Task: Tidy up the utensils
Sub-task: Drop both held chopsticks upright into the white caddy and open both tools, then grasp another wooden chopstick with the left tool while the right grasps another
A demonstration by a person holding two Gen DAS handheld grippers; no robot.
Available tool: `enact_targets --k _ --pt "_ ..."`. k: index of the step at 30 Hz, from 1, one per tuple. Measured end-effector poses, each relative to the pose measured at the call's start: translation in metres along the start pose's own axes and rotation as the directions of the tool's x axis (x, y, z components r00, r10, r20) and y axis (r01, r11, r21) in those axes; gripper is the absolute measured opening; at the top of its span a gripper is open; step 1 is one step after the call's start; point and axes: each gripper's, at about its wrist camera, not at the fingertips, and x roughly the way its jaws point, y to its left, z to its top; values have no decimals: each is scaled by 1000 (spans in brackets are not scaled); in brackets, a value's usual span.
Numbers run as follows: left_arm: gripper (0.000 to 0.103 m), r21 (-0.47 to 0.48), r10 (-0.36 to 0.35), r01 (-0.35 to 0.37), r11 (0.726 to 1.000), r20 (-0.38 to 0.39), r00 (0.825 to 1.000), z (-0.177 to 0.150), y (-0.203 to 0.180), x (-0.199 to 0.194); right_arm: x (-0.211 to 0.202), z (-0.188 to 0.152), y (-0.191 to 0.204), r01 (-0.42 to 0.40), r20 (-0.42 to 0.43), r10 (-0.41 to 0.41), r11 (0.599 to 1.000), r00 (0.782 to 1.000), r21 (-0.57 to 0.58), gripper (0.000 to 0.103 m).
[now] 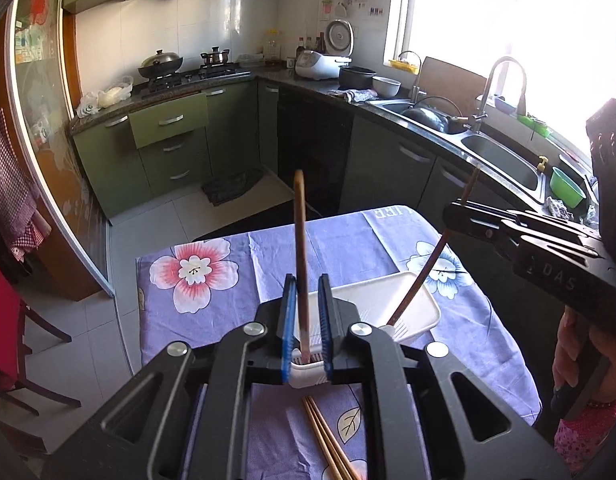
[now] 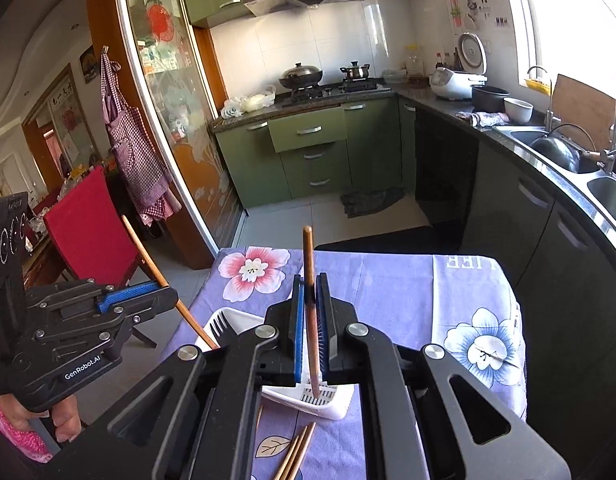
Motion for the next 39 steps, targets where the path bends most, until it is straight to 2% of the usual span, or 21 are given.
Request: enact_targets --k 2,6,10,13,16,19,22,26,30,33,35,39 --pt "23 0 6 -6 1000 -12 1000 -1 2 3 4 -7 0 0 -6 0 1000 1000 0 8" --pt "23 -6 8 -8 1000 -14 1000 -2 2 -3 -6 -9 2 -3 15 3 1000 1000 2 11" --pt "23 -2 2 -2 1000 -21 1000 -12 -1 -16 -39 -22 2 -25 63 25 1000 998 -5 11" --pt "23 -15 -13 12 1000 -68 998 -31 0 -20 -63 -46 -2 -27 78 28 1000 997 -14 14" --pt "23 -23 -20 17 1000 -145 989 -62 1 -13 -74 -84 -13 -10 48 11 1000 999 -15 14" --pt "23 -21 -33 29 999 -249 968 -98 0 8 -75 -129 -33 8 -7 -8 1000 1000 21 14" --pt "23 -32 -45 36 999 -376 925 -130 -3 41 -72 -170 -54 22 -50 -18 997 999 80 15" --pt "23 -67 -65 38 997 -471 880 -154 -4 75 -66 -208 -75 9 -91 5 989 996 150 15" --pt "23 -86 -71 32 996 -500 863 -160 -9 91 -62 -228 -85 -3 -112 23 984 993 178 15" --pt "23 -73 -50 14 997 -517 854 -162 -11 101 -59 -234 -87 -14 -117 36 982 993 189 15" --pt "23 -65 -36 1 998 -533 845 -163 -11 109 -57 -234 -88 -19 -115 43 980 992 196 23" --pt "23 -49 -14 -16 999 -559 829 -168 -13 120 -54 -230 -84 -32 -116 55 981 992 193 24"
